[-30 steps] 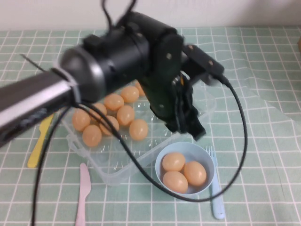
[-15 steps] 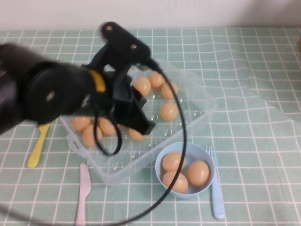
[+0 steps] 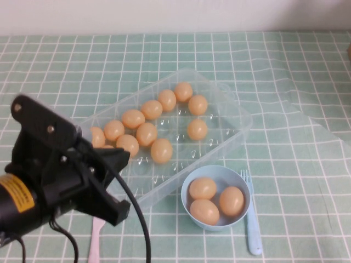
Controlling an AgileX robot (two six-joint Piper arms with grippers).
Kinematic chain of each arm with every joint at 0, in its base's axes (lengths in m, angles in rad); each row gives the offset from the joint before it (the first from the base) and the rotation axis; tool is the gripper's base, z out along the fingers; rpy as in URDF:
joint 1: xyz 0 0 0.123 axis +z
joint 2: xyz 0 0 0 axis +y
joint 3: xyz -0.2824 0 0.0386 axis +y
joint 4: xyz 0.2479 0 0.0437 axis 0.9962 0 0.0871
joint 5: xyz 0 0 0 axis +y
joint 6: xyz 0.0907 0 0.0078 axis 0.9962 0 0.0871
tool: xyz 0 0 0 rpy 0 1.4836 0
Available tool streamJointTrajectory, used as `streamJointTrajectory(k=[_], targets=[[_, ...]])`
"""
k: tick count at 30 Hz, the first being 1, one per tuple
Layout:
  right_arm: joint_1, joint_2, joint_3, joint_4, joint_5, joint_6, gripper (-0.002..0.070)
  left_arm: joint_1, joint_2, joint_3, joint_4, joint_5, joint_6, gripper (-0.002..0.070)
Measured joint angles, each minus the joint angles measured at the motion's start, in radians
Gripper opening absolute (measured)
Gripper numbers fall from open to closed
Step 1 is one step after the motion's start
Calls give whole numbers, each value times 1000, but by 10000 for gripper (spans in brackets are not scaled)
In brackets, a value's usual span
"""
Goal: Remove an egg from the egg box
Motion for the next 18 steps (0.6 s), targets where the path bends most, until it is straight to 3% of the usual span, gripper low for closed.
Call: streamJointTrajectory(k=[9,18], targets=[[0,0,0,0,0,0,-17,0,-8,29,51,-23,2,-3],[0,0,0,0,0,0,-17,2,-31,106,116,-250,2,-3]])
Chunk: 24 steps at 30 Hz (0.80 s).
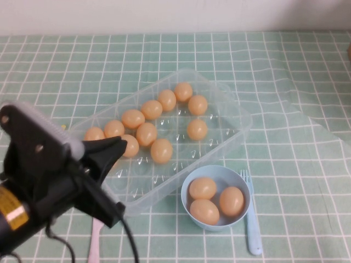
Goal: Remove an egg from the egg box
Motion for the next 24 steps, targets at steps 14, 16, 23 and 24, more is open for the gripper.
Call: streamJointTrajectory(k=[14,16,23,24], targets=[[0,0,0,0,0,1,-17,457,-643,413,-60,-186,13,-3],[0,0,0,0,0,1,-17,532,-754,463,-64,-183,6,-3],[0,0,0,0,0,1,-17,602,-915,552,-70,-123,-18,-3],[0,0,0,0,0,1,-17,602,-915,554,-70,-98,-23,-3]])
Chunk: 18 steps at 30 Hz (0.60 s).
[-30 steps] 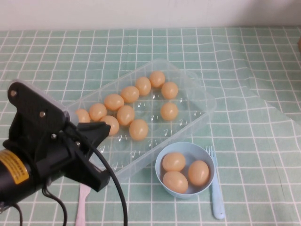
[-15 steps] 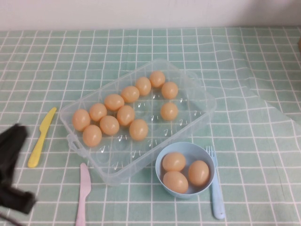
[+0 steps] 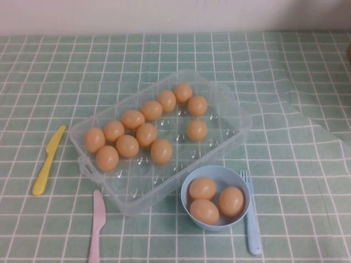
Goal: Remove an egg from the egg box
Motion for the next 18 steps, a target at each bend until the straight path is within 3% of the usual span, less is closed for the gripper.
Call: streamJointTrajectory(k=[9,18], targets=[[0,0,0,0,0,2,-17,-54,0,0,36,296,-17,-3],[0,0,0,0,0,2,-17,-67,0,0,52,461,-17,-3]])
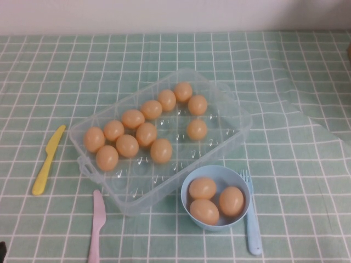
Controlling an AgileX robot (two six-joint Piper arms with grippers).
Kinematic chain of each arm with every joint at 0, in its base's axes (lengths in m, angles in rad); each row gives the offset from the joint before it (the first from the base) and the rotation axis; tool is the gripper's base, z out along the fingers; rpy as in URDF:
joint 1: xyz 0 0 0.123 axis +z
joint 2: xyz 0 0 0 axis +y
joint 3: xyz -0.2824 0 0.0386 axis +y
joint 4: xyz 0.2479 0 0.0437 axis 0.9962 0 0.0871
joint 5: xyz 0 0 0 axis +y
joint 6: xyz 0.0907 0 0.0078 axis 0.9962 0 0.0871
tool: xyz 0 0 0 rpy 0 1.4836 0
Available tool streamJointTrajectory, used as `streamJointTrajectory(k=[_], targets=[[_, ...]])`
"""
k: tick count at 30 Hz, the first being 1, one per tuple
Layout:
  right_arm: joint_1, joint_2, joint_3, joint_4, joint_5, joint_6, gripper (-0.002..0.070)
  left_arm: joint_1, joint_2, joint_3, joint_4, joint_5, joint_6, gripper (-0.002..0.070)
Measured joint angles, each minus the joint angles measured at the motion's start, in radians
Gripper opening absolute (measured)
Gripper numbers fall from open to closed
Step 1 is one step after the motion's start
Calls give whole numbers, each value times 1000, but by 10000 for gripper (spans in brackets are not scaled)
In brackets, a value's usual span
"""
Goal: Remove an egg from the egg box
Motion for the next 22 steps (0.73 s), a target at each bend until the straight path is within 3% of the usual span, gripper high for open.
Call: streamJointTrajectory(k=[22], targets=[[0,0,0,0,0,0,-17,0,0,0,6,27,0,-3]])
